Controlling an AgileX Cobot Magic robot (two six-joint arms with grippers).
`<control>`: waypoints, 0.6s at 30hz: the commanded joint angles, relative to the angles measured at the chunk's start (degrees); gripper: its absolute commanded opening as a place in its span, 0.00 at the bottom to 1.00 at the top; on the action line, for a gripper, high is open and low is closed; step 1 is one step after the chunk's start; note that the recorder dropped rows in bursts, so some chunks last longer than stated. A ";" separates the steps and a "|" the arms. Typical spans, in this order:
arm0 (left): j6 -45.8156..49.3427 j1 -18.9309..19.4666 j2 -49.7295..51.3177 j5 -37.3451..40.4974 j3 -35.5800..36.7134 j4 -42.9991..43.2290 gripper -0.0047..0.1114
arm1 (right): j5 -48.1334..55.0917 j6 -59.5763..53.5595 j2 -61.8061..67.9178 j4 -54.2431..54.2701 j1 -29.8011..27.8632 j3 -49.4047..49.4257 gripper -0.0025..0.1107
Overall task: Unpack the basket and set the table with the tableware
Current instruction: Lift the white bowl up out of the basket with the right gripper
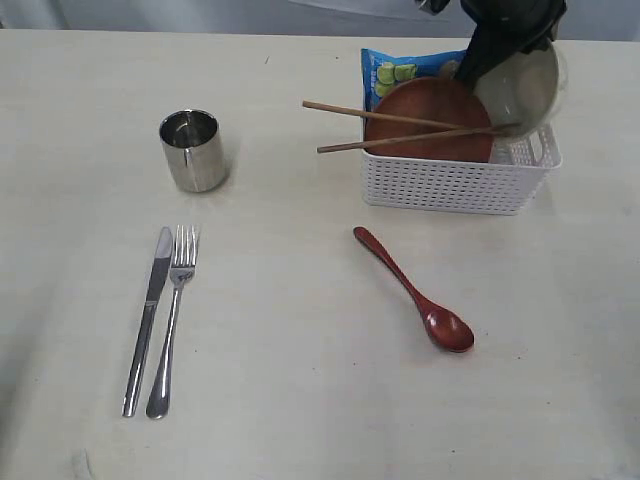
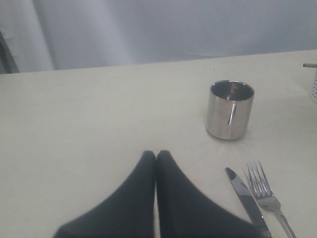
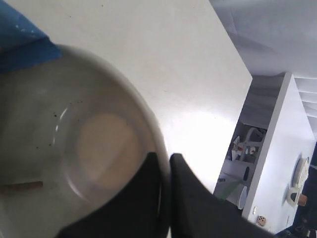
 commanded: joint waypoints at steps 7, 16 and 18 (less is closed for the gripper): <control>-0.26 -0.43 -0.13 -0.50 0.14 -0.09 0.04 | 0.14 -2.05 -1.10 -1.34 -1.92 0.07 0.02; -0.26 -0.75 -0.13 -0.50 0.14 -0.01 0.04 | 0.14 -2.18 -2.11 -1.38 -4.96 0.07 0.02; -0.26 -0.86 -0.13 -0.50 0.14 -0.01 0.04 | 0.14 -2.18 -2.24 -1.38 -5.07 0.07 0.02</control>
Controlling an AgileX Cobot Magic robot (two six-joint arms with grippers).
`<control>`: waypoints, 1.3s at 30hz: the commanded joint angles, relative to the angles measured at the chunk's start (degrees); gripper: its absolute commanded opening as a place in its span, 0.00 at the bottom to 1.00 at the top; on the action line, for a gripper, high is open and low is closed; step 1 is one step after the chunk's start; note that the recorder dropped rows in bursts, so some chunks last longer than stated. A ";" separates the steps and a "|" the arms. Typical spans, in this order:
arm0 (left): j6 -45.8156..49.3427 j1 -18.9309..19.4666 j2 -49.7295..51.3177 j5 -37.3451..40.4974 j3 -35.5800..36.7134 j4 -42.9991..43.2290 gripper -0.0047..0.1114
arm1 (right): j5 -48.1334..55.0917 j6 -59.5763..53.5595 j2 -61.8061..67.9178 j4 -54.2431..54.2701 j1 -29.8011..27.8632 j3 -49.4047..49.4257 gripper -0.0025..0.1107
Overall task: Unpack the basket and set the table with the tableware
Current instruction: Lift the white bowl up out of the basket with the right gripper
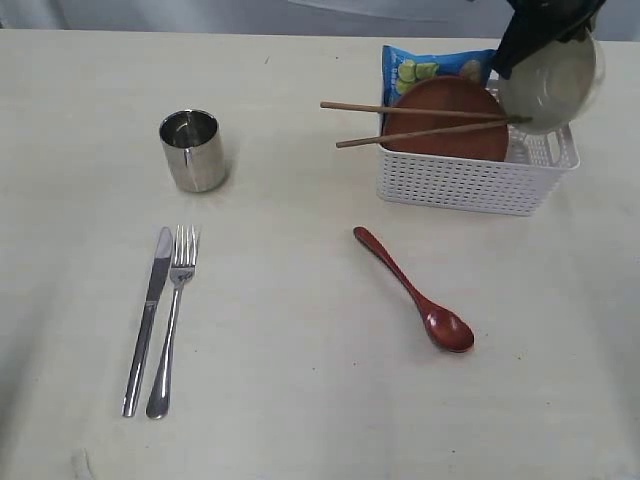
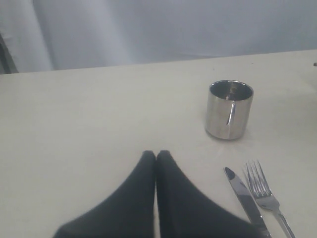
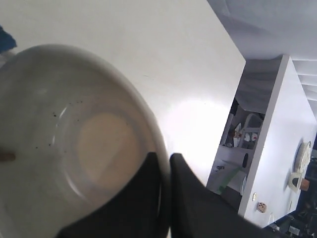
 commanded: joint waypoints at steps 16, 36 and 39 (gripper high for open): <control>-0.26 -0.61 -0.13 -0.50 0.14 -0.01 0.04 | 0.51 -2.67 -1.17 -4.62 -2.34 0.07 0.02; -0.26 -0.61 -0.13 -0.50 0.14 -0.01 0.04 | 0.51 -1.95 -12.58 13.64 -5.36 0.07 0.02; -0.26 -0.61 -0.13 -0.50 0.14 -0.01 0.04 | 0.51 -3.28 -15.37 22.47 -6.98 0.07 0.02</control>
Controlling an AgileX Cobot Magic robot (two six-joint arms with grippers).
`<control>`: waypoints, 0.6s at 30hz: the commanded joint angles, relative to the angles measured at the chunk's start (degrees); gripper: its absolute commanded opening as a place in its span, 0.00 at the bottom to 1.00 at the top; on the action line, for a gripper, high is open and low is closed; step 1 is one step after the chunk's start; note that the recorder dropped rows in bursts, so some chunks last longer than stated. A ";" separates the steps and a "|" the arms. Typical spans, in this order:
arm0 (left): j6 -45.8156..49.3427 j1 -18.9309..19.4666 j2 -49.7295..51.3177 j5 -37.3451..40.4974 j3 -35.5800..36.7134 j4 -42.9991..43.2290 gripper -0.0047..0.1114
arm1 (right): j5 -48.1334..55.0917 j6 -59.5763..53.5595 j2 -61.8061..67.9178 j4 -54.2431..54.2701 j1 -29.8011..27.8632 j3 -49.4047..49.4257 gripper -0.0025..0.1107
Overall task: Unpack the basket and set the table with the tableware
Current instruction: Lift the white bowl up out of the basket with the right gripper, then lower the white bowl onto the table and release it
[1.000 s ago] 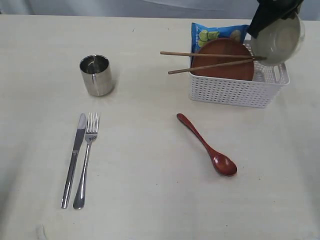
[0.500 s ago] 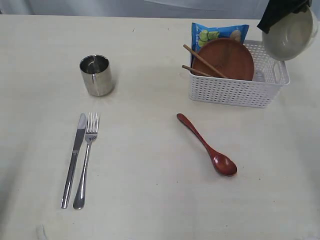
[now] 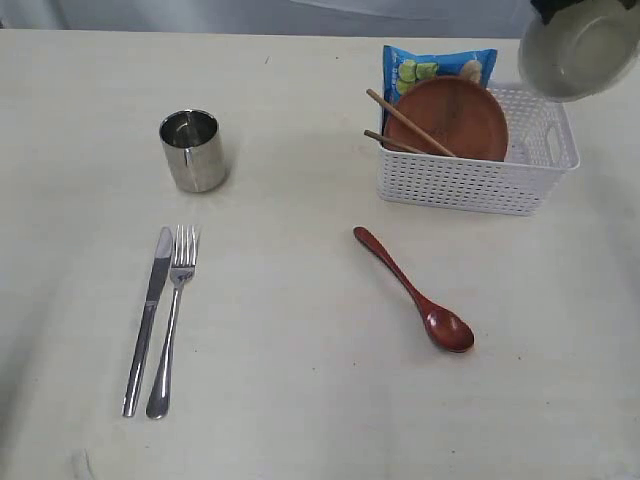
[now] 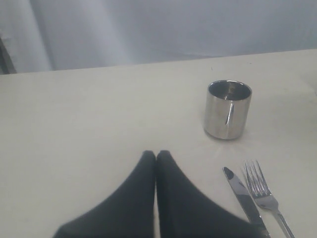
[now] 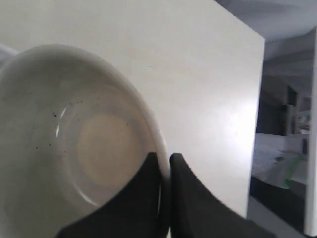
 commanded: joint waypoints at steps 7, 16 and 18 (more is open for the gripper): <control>-0.26 -0.34 -0.13 -0.50 0.14 -0.01 0.04 | 0.42 -5.01 -11.37 25.12 -3.93 3.68 0.02; -0.26 -0.34 -0.13 -0.50 0.14 -0.01 0.04 | -1.52 -17.31 -21.27 57.75 -3.52 23.92 0.02; -0.26 -0.34 -0.13 -0.50 0.14 -0.01 0.04 | -5.98 -18.53 -22.99 62.90 -1.87 29.21 0.02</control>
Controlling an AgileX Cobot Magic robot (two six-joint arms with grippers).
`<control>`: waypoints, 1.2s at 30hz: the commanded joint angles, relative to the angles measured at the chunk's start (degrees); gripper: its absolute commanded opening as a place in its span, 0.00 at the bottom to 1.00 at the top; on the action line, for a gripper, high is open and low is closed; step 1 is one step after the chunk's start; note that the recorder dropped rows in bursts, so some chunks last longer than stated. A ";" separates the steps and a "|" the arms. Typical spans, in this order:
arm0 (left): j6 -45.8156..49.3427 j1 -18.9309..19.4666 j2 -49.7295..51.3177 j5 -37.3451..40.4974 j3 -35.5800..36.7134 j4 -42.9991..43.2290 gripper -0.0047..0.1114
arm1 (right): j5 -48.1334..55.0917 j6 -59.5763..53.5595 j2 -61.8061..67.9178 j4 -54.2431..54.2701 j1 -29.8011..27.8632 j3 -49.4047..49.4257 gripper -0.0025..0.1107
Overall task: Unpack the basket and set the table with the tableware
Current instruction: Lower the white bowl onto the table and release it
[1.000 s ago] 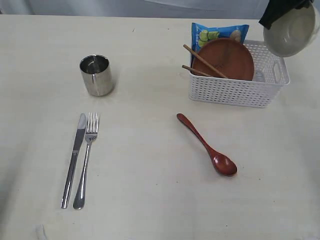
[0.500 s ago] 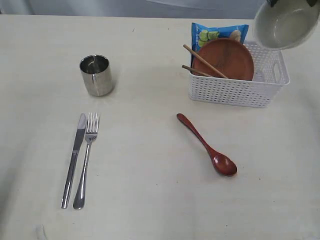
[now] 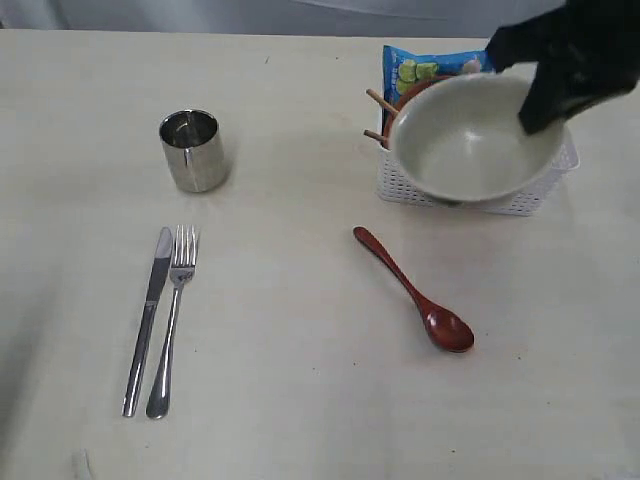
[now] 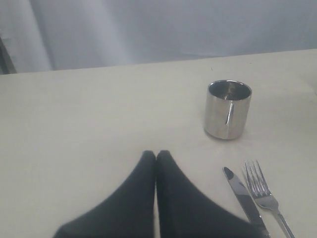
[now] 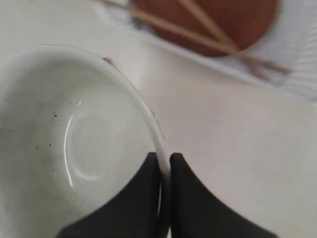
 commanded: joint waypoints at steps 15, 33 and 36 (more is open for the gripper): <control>-0.26 -0.34 -0.13 -0.50 0.14 -0.01 0.04 | -27.35 -2.18 5.15 12.53 27.64 19.72 0.02; -0.26 -0.34 -0.13 -0.50 0.14 -0.01 0.04 | -31.42 -2.60 13.10 8.99 27.64 19.72 0.02; -0.26 -0.34 -0.13 -0.50 0.14 -0.01 0.04 | -30.36 -2.66 13.10 9.01 27.64 19.72 0.02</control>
